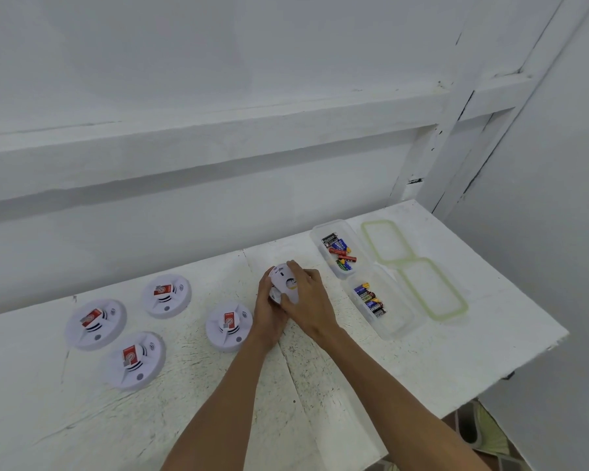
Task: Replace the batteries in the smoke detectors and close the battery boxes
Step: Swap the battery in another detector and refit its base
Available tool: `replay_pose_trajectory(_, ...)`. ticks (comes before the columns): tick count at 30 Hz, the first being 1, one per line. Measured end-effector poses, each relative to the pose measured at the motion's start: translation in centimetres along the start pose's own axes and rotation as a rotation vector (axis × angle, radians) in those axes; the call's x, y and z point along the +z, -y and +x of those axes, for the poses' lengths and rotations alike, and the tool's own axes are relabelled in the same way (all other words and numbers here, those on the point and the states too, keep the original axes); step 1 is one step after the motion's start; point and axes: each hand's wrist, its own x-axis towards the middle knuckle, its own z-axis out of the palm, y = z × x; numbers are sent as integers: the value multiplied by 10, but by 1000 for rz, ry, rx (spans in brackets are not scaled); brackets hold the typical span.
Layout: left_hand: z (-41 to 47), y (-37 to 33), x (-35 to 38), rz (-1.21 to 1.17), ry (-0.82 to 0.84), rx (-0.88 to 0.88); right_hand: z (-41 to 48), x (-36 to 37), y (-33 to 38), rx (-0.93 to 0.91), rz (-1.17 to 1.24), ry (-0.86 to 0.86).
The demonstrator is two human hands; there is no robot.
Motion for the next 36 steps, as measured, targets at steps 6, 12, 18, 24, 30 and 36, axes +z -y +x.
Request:
replay_pose_trajectory(6, 2, 2, 0, -28, -12, 28, 4, 2, -1, 23, 17, -49)
replay_pose_trajectory(12, 0, 4, -1, 2, -36, 67, 1, 8, 0, 70, -51, -115)
replay_pose_trajectory(18, 0, 3, -1, -2, -52, 68, 1, 7, -2, 78, -100, -110)
replay_pose_trajectory(24, -3, 3, 1, 21, -68, 69, 2, 8, -4, 46, -110, -112)
replay_pose_trajectory(30, -4, 5, 1, 93, -65, 79, -14, 9, -15, 99, -82, -202)
replay_pose_trajectory(36, -6, 4, 4, 6, -80, 85, -31, 13, -33, 93, 134, -134)
